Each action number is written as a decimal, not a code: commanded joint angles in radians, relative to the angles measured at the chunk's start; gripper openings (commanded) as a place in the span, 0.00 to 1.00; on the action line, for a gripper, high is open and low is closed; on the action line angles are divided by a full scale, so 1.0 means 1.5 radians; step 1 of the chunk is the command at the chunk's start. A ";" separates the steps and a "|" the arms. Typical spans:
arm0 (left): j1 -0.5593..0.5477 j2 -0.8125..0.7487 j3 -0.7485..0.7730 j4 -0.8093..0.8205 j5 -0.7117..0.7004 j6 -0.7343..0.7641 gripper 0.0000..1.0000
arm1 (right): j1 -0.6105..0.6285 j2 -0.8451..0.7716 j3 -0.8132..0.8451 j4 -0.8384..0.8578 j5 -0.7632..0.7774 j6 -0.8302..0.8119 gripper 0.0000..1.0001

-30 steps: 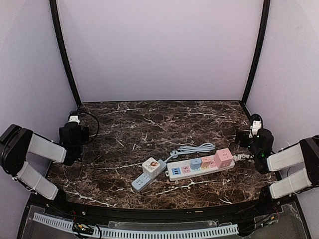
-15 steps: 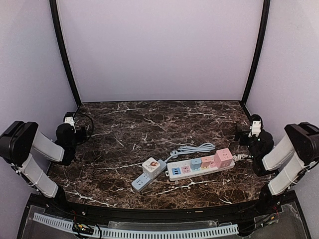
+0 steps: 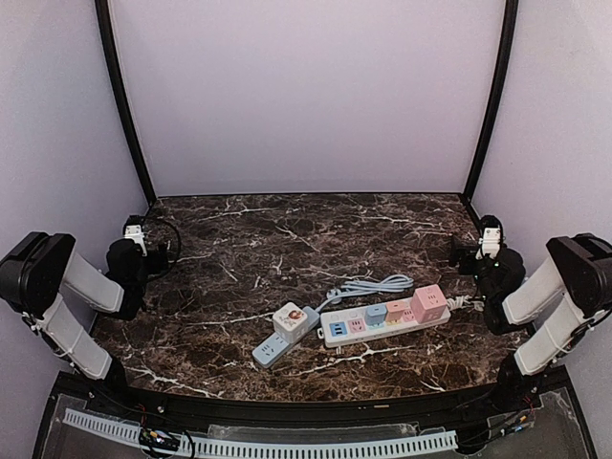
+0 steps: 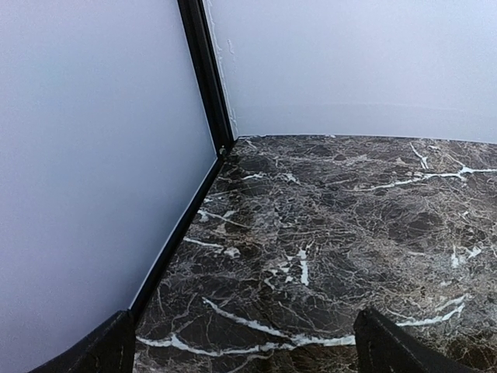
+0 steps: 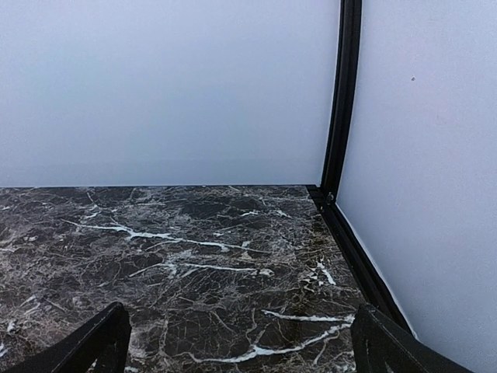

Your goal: Insert the plug

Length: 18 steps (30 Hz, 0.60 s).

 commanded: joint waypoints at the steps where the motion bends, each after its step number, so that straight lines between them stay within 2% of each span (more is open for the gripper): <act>1: 0.005 0.001 -0.011 0.015 0.009 -0.001 0.99 | -0.005 0.002 0.007 0.019 -0.001 -0.004 0.99; 18: 0.005 -0.001 -0.010 0.016 0.009 -0.001 0.99 | -0.006 0.003 0.012 0.008 -0.005 -0.003 0.99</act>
